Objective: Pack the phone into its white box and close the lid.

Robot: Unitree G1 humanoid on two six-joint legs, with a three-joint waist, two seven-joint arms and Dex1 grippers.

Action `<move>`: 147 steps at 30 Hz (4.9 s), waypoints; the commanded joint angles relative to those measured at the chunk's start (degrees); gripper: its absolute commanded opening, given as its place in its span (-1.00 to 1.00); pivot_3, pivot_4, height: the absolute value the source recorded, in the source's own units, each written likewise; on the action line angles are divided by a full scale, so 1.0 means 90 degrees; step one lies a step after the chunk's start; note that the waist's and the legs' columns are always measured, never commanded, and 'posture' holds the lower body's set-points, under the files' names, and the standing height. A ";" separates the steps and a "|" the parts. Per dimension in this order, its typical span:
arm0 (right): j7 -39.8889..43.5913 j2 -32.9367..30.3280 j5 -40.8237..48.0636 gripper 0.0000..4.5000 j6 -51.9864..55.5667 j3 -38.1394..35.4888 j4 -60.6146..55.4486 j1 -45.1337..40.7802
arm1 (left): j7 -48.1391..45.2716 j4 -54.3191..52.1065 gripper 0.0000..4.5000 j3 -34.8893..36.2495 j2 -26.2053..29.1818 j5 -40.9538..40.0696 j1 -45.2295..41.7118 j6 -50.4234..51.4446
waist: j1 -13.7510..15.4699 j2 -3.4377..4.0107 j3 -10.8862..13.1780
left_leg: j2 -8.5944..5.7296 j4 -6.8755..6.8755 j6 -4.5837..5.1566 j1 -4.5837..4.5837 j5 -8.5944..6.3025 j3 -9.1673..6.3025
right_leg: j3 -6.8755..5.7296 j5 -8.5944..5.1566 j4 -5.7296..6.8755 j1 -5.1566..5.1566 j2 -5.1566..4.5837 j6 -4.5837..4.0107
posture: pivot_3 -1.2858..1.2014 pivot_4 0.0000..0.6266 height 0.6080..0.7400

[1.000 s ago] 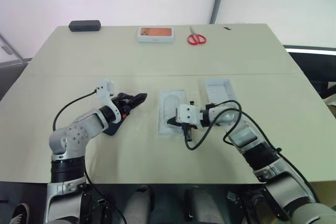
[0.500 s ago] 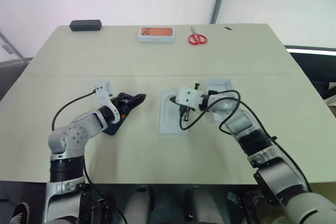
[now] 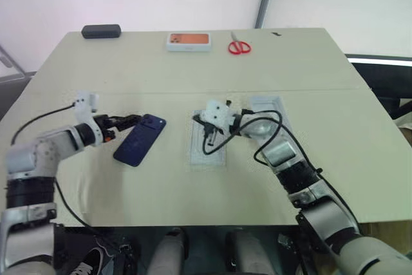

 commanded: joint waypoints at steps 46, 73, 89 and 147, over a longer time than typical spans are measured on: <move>-0.0673 0.1141 -0.1356 -0.99 0.0709 0.1711 0.1818 -0.0973 | -0.3340 0.1440 0.94 -0.1835 -0.0094 0.1919 -0.0158 0.0032 | -0.0056 0.0003 -0.0012 | -0.0008 0.0002 -0.0001 0.0012 0.0001 0.0004 | 0.0007 -0.0003 0.0043 -0.0008 -0.0004 0.0001 | 0.03 -0.52 1.00; 0.0223 0.0924 -0.1323 -0.99 0.0901 0.1733 0.0973 -0.0476 | -0.2737 0.0444 0.94 -0.1351 -0.0190 0.1321 0.0153 0.1380 | -0.0059 0.0019 -0.0025 | -0.0008 0.0000 0.0000 0.0030 0.0000 0.0004 | 0.0008 -0.0005 0.0038 0.0011 -0.0008 0.0003 | 0.03 -0.52 1.00; 0.0165 0.1118 -0.1379 -0.99 0.0943 0.1799 0.0997 -0.0432 | -0.2523 -0.0181 0.94 -0.1557 -0.0638 0.0962 0.0387 0.2038 | -0.0057 0.0037 -0.0041 | -0.0005 -0.0006 0.0000 0.0038 0.0000 0.0006 | 0.0012 -0.0006 0.0036 0.0015 -0.0008 0.0002 | 0.03 -0.52 1.00; 0.0066 0.1047 -0.1479 -0.99 0.0689 0.1742 0.1122 -0.0370 | -0.1206 -0.0359 0.94 0.0057 -0.0525 -0.0029 0.0249 0.2735 | -0.0116 0.0002 -0.0026 | 0.0005 -0.0099 -0.0030 0.0099 0.0017 0.0003 | 0.0017 -0.0004 -0.0003 0.0040 -0.0002 -0.0004 | 0.03 -0.52 1.00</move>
